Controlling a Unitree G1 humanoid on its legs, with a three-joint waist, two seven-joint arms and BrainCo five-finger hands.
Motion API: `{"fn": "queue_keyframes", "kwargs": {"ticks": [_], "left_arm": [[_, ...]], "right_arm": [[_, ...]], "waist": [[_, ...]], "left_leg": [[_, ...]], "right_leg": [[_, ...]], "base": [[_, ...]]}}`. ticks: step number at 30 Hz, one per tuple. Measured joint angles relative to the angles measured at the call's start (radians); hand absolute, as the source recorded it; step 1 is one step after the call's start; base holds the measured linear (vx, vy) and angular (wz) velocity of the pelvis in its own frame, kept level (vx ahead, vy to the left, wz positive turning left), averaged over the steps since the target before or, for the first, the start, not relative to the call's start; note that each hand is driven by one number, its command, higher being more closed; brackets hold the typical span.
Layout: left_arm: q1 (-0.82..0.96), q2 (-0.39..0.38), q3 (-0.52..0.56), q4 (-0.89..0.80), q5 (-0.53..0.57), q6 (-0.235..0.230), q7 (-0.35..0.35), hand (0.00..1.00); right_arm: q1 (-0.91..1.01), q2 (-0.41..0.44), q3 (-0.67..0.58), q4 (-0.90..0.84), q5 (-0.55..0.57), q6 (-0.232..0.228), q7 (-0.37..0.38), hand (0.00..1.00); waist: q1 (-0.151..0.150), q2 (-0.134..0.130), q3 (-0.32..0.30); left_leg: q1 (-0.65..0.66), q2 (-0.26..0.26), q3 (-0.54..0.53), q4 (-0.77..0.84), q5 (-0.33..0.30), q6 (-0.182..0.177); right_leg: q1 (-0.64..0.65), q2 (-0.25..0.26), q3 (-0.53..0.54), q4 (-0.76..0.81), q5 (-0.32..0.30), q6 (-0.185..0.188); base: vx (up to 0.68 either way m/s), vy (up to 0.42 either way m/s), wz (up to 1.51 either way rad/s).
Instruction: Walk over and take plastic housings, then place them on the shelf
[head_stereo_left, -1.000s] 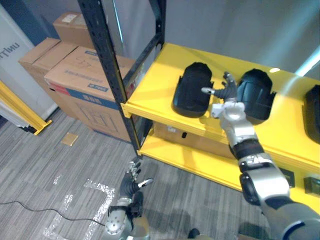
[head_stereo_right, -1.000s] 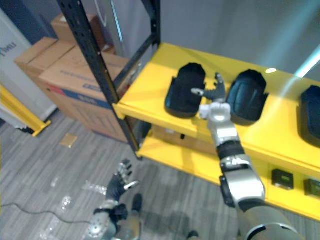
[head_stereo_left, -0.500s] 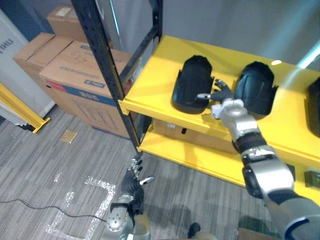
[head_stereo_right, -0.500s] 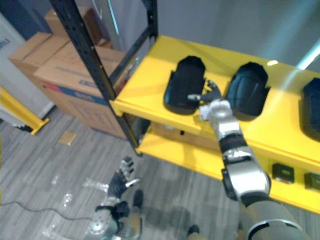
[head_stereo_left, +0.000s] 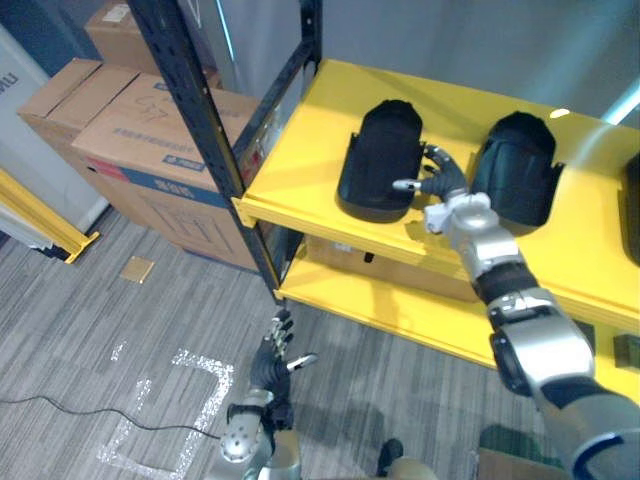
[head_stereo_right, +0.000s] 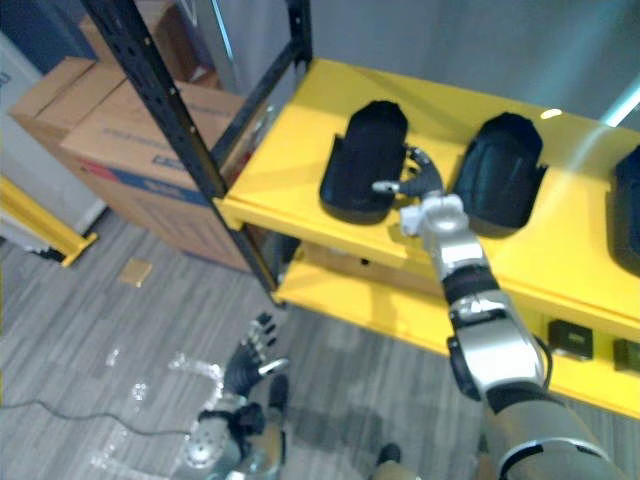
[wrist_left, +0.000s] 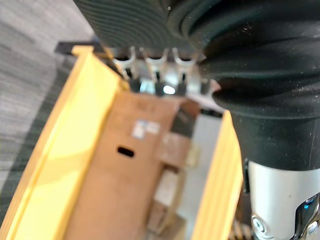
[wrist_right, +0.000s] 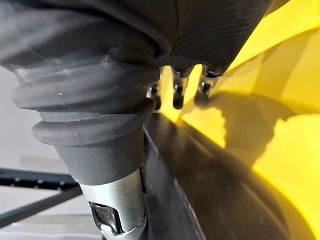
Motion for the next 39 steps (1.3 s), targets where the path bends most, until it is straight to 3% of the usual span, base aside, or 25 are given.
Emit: {"fn": "queue_keyframes", "kwargs": {"ticks": [16, 25, 39], "left_arm": [[0.001, 0.002, -0.018, 0.0, 0.001, -0.001, 0.003, 0.0], [0.001, 0.001, -0.035, 0.002, 0.0, -0.002, 0.008, 0.0], [0.0, -0.001, -0.034, 0.02, -0.005, -0.012, 0.046, 0.0]], "right_arm": [[0.0, 0.001, 0.027, 0.0, -0.001, -0.008, -0.019, 0.0], [-0.001, 0.001, 0.029, 0.0, -0.013, -0.039, -0.024, 0.0], [-0.051, 0.001, 0.049, 0.019, -0.038, -0.039, -0.033, 0.0]], "waist": [[0.001, 0.003, 0.002], [0.001, 0.018, 0.01], [0.002, 0.035, 0.027]], "left_leg": [[0.001, -0.002, -0.001, 0.0, 0.0, 0.0], [0.002, -0.002, -0.002, 0.0, 0.0, 0.0], [-0.003, -0.006, -0.007, 0.0, 0.0, 0.0]], "right_leg": [[0.001, -0.001, -0.002, 0.001, 0.0, 0.0], [0.001, -0.002, -0.002, 0.001, 0.0, 0.0], [0.0, -0.006, -0.007, 0.004, 0.0, 0.0]], "base": [[0.0, 0.0, 0.0], [0.0, 0.0, 0.0], [0.0, 0.0, 0.0]]}}
